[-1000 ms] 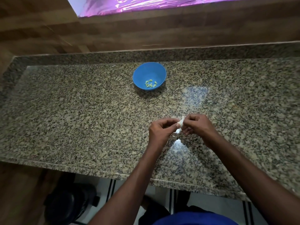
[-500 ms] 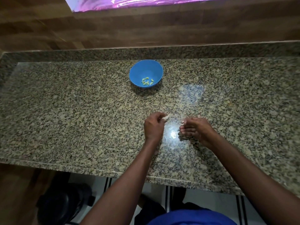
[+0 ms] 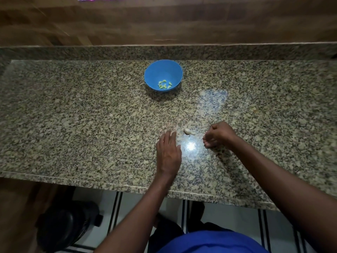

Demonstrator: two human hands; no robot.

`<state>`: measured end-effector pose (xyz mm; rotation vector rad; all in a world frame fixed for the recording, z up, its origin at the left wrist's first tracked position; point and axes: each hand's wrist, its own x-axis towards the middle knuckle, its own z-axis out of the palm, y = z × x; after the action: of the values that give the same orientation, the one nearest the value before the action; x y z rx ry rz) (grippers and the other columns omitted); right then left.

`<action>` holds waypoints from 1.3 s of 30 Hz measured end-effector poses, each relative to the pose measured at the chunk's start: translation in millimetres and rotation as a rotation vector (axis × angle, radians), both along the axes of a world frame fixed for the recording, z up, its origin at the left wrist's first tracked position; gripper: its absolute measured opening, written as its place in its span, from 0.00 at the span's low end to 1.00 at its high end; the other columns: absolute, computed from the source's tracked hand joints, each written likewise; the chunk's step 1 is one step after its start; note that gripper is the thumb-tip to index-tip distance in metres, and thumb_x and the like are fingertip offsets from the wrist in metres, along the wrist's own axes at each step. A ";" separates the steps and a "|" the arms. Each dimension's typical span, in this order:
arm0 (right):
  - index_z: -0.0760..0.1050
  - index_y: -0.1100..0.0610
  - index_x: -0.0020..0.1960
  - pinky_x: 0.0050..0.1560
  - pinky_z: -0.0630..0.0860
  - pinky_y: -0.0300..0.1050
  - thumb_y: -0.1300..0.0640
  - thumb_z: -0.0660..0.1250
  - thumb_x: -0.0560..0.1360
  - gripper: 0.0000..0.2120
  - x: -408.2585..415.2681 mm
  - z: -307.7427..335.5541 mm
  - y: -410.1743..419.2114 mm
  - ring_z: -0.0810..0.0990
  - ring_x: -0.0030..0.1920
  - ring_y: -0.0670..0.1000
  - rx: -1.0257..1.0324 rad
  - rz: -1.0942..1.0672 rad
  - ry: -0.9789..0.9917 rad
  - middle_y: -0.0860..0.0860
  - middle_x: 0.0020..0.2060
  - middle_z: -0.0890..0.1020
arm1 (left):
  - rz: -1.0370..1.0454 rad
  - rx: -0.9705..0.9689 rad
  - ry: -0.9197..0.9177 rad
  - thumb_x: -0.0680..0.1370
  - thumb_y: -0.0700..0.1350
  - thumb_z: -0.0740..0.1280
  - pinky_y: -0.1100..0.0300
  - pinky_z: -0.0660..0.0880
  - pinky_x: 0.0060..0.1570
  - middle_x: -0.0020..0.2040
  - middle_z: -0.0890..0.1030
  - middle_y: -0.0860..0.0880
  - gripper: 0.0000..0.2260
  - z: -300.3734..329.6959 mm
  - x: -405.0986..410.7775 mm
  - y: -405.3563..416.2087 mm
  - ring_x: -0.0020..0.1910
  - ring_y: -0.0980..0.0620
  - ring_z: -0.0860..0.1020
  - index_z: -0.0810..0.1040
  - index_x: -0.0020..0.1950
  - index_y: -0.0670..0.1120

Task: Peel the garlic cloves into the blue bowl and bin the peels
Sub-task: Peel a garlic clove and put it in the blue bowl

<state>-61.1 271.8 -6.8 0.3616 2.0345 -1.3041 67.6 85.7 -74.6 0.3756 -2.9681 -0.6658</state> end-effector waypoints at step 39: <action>0.82 0.62 0.41 0.21 0.71 0.35 0.67 0.79 0.68 0.06 -3.9 9.5 -27.0 0.81 0.25 0.49 0.403 0.126 0.135 0.55 0.33 0.84 | -0.068 -0.131 -0.075 0.84 0.58 0.56 0.45 0.55 0.78 0.83 0.58 0.43 0.30 2.2 6.7 4.0 0.80 0.44 0.56 0.58 0.82 0.45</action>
<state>-65.0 244.7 2.8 0.3254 2.3937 -0.8580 74.4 89.7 -72.4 0.2967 -3.0870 -0.4691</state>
